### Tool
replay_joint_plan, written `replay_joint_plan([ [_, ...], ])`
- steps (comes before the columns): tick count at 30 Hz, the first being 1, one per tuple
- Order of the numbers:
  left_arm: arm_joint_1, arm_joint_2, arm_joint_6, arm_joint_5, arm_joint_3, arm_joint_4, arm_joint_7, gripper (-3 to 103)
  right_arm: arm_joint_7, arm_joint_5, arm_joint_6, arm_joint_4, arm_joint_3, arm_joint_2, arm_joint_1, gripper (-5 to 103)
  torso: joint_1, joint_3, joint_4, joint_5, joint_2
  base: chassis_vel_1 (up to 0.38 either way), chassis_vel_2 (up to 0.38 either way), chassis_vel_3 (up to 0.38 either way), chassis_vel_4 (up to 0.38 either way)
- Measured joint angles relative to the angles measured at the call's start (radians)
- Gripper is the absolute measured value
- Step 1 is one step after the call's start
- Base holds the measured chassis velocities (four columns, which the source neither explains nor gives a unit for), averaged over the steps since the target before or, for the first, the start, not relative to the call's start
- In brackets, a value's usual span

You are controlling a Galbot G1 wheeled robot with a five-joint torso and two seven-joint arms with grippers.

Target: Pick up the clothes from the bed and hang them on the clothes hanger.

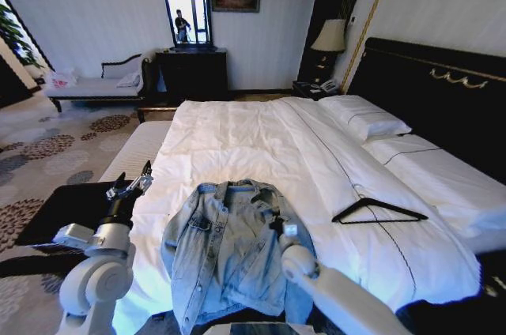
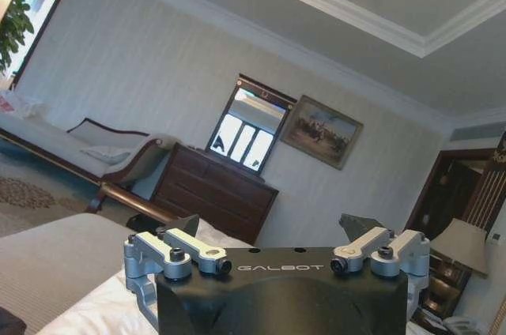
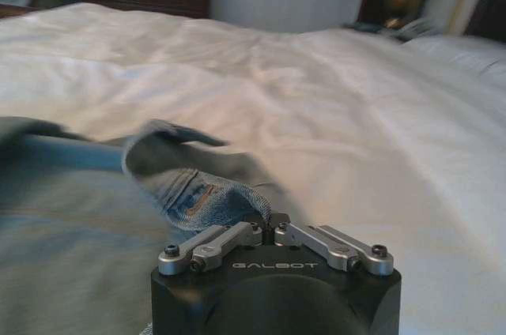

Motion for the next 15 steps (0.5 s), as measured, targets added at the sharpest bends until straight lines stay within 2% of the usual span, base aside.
replay_joint_plan([
  [3, -0.004, -0.003, 0.000, 0.000, 0.012, 0.008, -0.001, 100, -0.002, -0.071, 0.005, -0.080, 0.051, -0.002, 0.002, 2, 0.000, 0.000, 0.0000, 0.0000, 0.000, 0.000, 0.000, 0.000, 0.000],
  [15, 0.003, -0.005, 0.000, -0.008, 0.007, 0.007, -0.005, 100, 0.023, -0.143, -0.008, -0.161, 0.080, -0.001, -0.021, 2, 0.000, 0.000, 0.0001, -0.0001, 0.000, 0.000, 0.000, 0.000, 0.000],
])
